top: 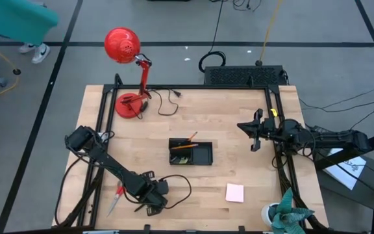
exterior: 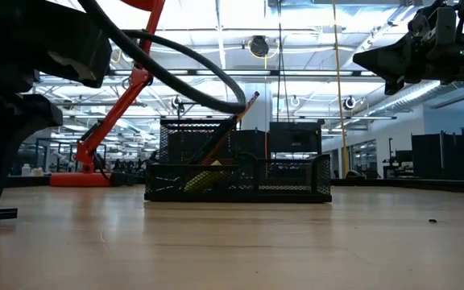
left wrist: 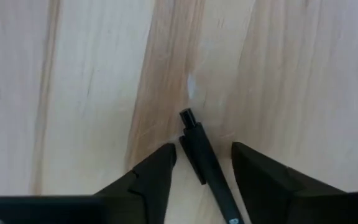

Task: Pick and place office supplies into organizer
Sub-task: Put the pen into the top left section of the desk organizer

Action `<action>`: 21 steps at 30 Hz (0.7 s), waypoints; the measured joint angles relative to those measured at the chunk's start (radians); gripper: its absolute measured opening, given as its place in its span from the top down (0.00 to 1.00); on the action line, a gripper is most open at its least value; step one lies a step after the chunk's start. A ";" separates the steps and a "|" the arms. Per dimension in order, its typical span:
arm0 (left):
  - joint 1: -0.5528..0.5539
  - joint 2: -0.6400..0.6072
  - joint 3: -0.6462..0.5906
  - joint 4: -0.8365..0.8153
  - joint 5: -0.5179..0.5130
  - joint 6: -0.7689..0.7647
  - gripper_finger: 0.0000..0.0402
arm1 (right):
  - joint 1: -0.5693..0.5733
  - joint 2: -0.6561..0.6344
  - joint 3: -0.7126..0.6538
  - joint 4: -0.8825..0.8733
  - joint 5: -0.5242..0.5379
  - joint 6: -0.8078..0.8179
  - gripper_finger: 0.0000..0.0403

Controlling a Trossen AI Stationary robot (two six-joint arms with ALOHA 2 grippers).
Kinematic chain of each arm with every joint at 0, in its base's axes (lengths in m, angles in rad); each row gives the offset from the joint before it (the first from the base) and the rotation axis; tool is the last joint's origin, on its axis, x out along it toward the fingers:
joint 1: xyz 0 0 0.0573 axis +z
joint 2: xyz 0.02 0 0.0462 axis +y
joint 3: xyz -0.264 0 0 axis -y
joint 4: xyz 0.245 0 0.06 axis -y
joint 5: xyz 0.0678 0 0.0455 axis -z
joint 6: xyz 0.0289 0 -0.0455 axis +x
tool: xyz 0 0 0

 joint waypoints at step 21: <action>0.018 -0.025 -0.016 0.149 -0.093 0.487 0.90 | 0.000 0.000 0.000 0.000 0.000 0.007 0.99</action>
